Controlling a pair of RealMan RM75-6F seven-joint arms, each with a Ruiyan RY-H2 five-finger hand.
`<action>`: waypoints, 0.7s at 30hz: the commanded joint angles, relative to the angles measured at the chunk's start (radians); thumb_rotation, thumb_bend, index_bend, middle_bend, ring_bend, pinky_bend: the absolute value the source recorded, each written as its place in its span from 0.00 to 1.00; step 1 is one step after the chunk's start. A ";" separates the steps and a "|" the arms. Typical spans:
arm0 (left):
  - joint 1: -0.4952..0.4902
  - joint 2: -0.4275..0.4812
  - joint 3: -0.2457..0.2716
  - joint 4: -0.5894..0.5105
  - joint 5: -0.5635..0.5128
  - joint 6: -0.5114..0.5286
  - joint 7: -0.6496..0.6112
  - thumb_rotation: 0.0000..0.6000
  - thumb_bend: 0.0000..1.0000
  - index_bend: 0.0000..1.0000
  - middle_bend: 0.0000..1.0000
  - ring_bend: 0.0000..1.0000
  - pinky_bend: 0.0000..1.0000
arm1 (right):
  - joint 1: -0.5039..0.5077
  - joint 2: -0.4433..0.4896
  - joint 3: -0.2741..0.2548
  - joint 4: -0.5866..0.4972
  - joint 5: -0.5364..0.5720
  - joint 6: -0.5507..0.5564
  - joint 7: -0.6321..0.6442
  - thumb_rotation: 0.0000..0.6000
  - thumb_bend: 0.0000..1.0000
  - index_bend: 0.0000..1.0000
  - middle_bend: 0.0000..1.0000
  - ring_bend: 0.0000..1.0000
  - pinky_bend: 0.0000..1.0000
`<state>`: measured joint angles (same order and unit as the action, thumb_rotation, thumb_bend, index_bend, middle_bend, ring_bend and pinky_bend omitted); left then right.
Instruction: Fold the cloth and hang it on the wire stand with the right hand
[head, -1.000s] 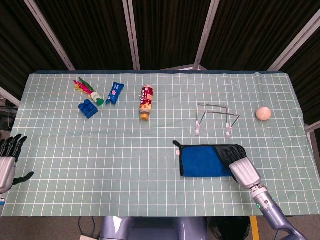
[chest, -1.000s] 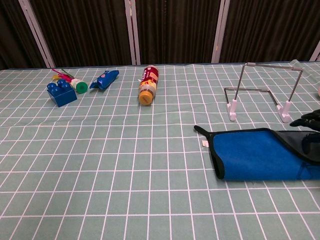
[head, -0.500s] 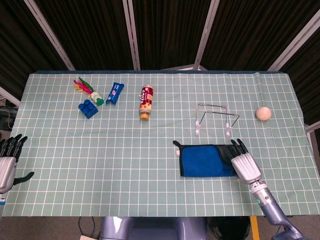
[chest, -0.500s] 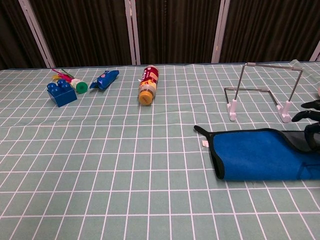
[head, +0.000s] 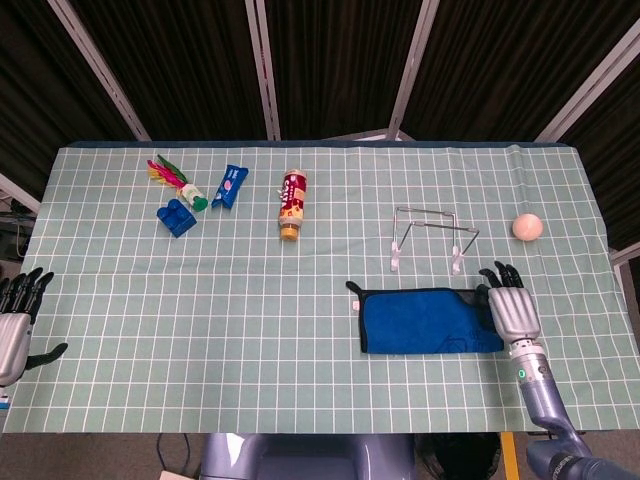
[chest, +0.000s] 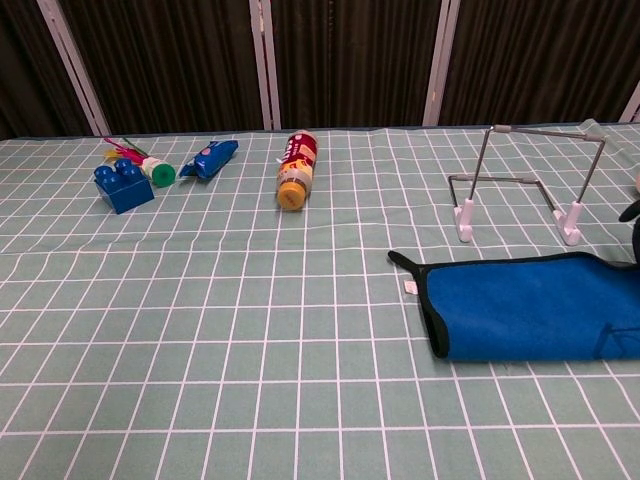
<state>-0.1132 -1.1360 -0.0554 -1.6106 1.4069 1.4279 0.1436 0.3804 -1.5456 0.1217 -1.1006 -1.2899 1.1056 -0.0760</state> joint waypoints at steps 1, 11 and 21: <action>0.000 0.000 0.000 0.000 -0.001 0.000 0.001 1.00 0.00 0.00 0.00 0.00 0.00 | 0.008 -0.010 0.025 0.024 0.047 -0.041 -0.014 1.00 0.45 0.63 0.17 0.00 0.08; -0.003 -0.004 -0.001 0.000 -0.009 -0.007 0.009 1.00 0.00 0.00 0.00 0.00 0.00 | 0.016 -0.008 0.056 0.014 0.144 -0.114 -0.047 1.00 0.39 0.53 0.16 0.00 0.07; 0.002 0.009 0.000 -0.005 0.001 0.001 -0.017 1.00 0.00 0.00 0.00 0.00 0.00 | -0.007 0.071 -0.003 -0.112 -0.046 0.040 -0.023 1.00 0.21 0.16 0.00 0.00 0.00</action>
<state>-0.1117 -1.1278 -0.0556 -1.6150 1.4065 1.4284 0.1280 0.3826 -1.5089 0.1555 -1.1706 -1.2312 1.0749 -0.1299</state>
